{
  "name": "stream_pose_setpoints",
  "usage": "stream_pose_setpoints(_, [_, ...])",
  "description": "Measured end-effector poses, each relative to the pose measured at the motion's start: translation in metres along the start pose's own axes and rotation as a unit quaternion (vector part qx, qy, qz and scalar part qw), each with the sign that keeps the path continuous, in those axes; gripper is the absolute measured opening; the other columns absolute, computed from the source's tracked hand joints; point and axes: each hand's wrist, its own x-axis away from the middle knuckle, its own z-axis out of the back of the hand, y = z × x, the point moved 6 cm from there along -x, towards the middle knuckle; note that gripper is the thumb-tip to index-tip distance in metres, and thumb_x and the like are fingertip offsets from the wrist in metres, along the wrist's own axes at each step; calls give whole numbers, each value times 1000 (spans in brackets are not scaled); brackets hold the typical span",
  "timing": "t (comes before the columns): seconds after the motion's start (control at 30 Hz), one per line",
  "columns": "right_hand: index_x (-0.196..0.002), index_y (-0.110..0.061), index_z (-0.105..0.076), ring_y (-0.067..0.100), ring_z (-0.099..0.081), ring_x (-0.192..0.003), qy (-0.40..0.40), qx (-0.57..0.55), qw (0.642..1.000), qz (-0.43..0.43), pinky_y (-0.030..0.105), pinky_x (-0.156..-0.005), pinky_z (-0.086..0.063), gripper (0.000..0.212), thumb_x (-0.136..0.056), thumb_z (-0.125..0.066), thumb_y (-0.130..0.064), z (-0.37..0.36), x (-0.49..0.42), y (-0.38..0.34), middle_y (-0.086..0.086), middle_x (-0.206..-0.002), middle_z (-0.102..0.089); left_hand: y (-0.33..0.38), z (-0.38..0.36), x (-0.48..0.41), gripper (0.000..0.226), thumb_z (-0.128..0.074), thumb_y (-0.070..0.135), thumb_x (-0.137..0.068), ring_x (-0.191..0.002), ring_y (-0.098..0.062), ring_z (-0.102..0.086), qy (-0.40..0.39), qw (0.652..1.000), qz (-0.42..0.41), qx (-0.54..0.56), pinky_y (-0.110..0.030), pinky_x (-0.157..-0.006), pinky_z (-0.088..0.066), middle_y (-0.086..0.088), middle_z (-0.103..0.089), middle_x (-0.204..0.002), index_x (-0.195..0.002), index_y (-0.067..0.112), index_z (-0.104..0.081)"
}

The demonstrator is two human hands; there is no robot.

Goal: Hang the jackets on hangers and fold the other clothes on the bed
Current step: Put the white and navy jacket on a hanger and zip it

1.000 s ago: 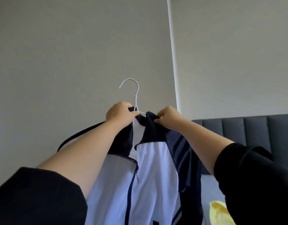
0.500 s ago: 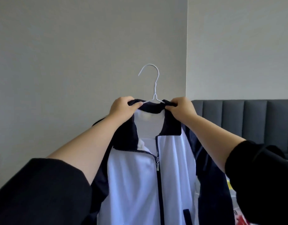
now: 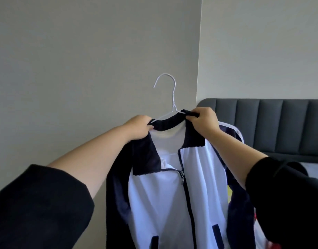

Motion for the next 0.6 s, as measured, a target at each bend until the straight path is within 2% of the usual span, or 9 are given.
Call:
stream_pose_setpoints(0.07, [-84,-10,-72,24,-59,-74,-9,-4,1000,7,33,-68,-47,13,-85,-65,-20,2,1,5,7,-75,-67,3,-3,-1,17,-49,22,-96,-88,-30,-55,77,997,7,0,-32,-73,-41,-8,-61,-95,-94,8,-59])
stream_pose_setpoints(0.13, [-80,-6,-70,24,-54,-70,-35,22,999,5,32,-65,-44,19,-88,-62,-22,7,0,16,9,-70,-63,2,-3,1,23,-47,23,-96,-76,-31,-48,144,989,25,-27,-32,-63,-34,-5,-54,-80,-75,13,-46])
stream_pose_setpoints(0.2, [-62,-5,-59,24,-44,-65,-29,39,998,-44,32,-61,-36,33,-90,-59,-21,22,-1,43,8,-58,-50,1,-4,4,35,-46,22,-97,-69,-32,-44,191,980,43,-45,-33,-58,-28,-3,-45,-68,-66,15,-31])
stream_pose_setpoints(0.27, [-49,-12,-41,24,-40,-63,15,41,992,-116,30,-61,-31,46,-92,-56,-20,45,3,78,1,-50,-38,-1,-3,9,35,-45,21,-97,-66,-33,-43,233,970,56,-49,-34,-56,-27,-4,-41,-63,-67,14,-28])
stream_pose_setpoints(0.3, [-49,-13,-39,25,-42,-64,31,55,987,-145,30,-63,-31,47,-93,-54,-21,56,7,92,0,-50,-38,-2,-3,10,33,-45,20,-97,-65,-34,-43,249,966,59,-46,-34,-57,-28,-5,-42,-63,-69,13,-30])
stream_pose_setpoints(0.4, [-61,-13,-47,32,-53,-76,29,137,980,-144,34,-71,-36,39,-97,-43,-27,66,17,99,2,-61,-50,4,-2,12,27,-47,18,-97,-64,-35,-43,271,961,51,-31,-34,-56,-29,-7,-44,-63,-74,10,-36])
stream_pose_setpoints(0.47, [-73,-17,-55,31,-55,-83,37,140,987,-74,37,-77,-39,30,-96,-40,-30,58,17,74,3,-74,-58,19,-3,10,26,-47,19,-97,-63,-35,-42,273,961,40,-22,-34,-56,-29,-6,-42,-62,-75,10,-37])
stream_pose_setpoints(0.53, [-95,-17,-64,30,-56,-88,36,110,993,8,39,-82,-44,20,-93,-46,-25,47,16,47,4,-90,-66,34,-3,8,26,-48,19,-97,-62,-34,-40,277,961,23,-11,-34,-56,-28,-3,-39,-59,-74,10,-37])
stream_pose_setpoints(0.6, [-99,-13,-66,29,-57,-88,26,94,995,33,39,-79,-46,18,-91,-50,-18,46,14,38,6,-92,-68,40,-3,8,28,-49,19,-96,-62,-34,-40,278,960,12,-9,-33,-55,-27,-2,-37,-58,-73,11,-35])
